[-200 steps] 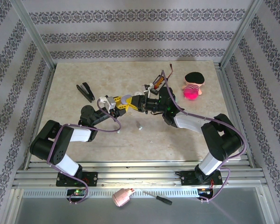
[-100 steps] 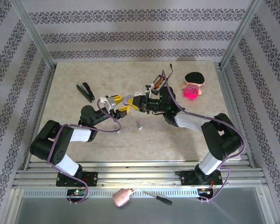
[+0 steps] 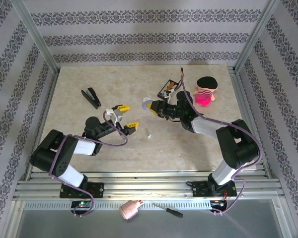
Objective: Insert the wireless bluetooth earbuds into the charging case
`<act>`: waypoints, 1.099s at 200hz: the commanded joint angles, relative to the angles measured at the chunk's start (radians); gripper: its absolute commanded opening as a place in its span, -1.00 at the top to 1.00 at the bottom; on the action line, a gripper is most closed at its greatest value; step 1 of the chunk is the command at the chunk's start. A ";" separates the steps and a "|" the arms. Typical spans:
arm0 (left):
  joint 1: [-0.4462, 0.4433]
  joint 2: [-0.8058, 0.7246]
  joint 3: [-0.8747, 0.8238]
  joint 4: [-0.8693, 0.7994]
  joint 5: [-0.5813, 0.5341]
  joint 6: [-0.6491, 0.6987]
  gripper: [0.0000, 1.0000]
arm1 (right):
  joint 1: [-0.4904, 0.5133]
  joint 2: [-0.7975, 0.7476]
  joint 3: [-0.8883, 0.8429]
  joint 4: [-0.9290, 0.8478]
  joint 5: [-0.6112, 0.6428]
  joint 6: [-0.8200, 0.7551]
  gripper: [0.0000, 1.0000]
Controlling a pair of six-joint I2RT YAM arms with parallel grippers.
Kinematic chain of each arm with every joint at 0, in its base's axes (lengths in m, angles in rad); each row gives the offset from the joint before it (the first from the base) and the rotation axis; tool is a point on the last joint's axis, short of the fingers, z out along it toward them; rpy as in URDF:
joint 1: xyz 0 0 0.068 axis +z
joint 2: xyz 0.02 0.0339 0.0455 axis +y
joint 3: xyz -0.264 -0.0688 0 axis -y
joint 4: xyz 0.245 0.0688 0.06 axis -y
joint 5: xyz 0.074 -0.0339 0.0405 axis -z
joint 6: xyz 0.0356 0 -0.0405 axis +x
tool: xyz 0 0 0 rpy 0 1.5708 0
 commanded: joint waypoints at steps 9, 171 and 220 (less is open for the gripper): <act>-0.015 -0.058 -0.003 -0.079 0.006 0.060 -0.87 | -0.048 -0.023 -0.005 -0.250 0.137 -0.210 0.69; -0.047 -0.100 0.127 -0.533 0.030 0.254 -0.99 | -0.509 -0.234 -0.182 -0.675 0.487 -0.496 0.65; -0.046 -0.108 0.139 -0.571 -0.004 0.247 -0.99 | -0.548 -0.189 -0.193 -0.675 0.516 -0.497 0.40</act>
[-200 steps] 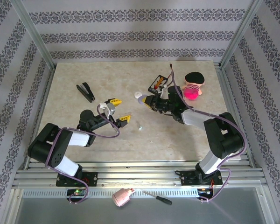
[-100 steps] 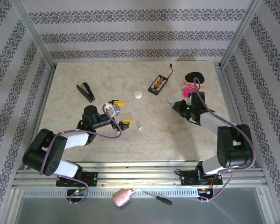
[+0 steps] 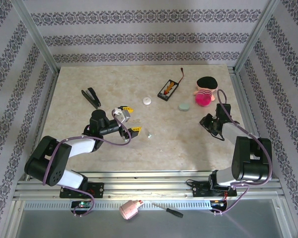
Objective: Insert the wireless bluetooth earbuds into the charging case
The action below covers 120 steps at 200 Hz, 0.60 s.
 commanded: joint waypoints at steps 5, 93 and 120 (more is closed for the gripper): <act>-0.014 -0.002 0.029 -0.048 -0.020 0.020 -0.99 | -0.013 0.022 -0.012 -0.022 0.049 -0.023 0.34; -0.013 0.009 0.034 -0.052 -0.100 -0.014 -0.99 | 0.111 -0.117 0.112 -0.143 0.277 -0.168 -0.59; -0.013 0.009 0.031 -0.063 -0.119 -0.023 -0.99 | 0.215 -0.037 0.205 -0.157 0.314 -0.171 -0.64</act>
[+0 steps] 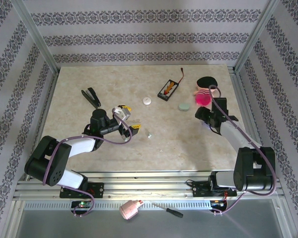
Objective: Insert the wireless bluetooth earbuds into the charging case
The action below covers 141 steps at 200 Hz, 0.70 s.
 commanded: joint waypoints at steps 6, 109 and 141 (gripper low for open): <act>-0.013 0.010 0.018 -0.020 -0.024 -0.018 -0.99 | 0.087 0.082 0.096 -0.027 0.082 -0.025 -0.68; -0.013 0.009 -0.001 -0.051 -0.067 0.031 -0.99 | 0.235 0.506 0.377 0.062 0.070 0.168 -0.65; -0.013 0.006 -0.004 -0.066 -0.077 0.044 -0.99 | 0.225 0.564 0.431 0.063 0.079 0.166 -0.59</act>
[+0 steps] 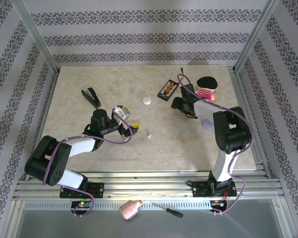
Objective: Insert the wireless bluetooth earbuds into the charging case
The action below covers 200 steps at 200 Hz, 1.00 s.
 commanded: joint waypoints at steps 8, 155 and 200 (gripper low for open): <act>-0.013 0.007 -0.002 -0.032 -0.015 0.034 -0.99 | -0.018 0.047 0.066 0.003 0.013 0.024 -0.55; -0.013 0.027 0.005 -0.028 -0.032 0.025 -0.99 | -0.035 0.168 0.202 -0.104 -0.154 -0.128 0.23; -0.012 0.024 0.004 -0.025 -0.044 0.012 -0.99 | -0.026 0.107 0.176 -0.128 -0.233 -0.222 0.26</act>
